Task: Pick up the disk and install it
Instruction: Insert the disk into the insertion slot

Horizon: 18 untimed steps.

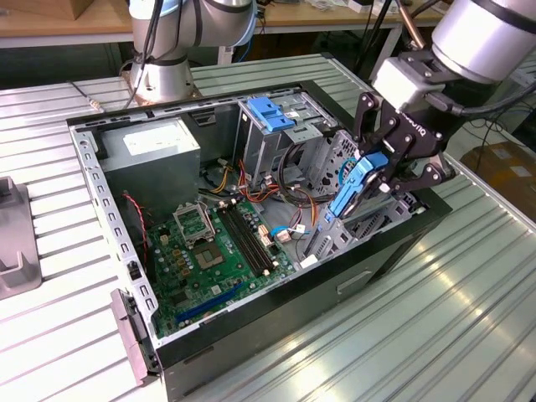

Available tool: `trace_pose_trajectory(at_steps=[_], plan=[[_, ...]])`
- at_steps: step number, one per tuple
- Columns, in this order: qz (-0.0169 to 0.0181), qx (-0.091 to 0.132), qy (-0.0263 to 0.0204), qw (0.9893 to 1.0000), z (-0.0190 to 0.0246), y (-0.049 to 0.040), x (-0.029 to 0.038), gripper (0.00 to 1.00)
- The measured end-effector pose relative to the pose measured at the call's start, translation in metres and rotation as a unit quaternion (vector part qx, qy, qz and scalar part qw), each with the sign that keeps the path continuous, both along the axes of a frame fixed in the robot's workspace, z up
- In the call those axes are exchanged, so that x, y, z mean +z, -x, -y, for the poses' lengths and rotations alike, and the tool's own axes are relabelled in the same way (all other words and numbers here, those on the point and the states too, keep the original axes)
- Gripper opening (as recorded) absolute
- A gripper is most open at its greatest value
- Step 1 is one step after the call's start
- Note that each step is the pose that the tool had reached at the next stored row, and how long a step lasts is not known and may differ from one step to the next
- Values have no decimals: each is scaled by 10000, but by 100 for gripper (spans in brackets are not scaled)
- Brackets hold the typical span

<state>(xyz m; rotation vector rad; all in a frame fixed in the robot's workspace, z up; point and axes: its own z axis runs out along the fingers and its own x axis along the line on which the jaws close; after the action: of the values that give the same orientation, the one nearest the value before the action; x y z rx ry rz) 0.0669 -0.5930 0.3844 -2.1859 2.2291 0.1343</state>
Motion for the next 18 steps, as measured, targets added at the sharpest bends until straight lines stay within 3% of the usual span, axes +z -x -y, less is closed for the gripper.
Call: trace_pose_trajectory(at_steps=[1, 2, 8, 12, 16, 18], plan=[[-1, 0, 2, 10000, 0, 0, 2, 38], [-1, 0, 8, 10000, -1, 0, 8, 44], [-1, 0, -14, 10000, -1, 1, 24, 44], [-1, 0, -109, 9999, -1, 1, 132, 44], [-1, 0, -175, 9998, -1, 0, 149, 44], [-1, 0, -239, 9997, -2, 0, 149, 44]])
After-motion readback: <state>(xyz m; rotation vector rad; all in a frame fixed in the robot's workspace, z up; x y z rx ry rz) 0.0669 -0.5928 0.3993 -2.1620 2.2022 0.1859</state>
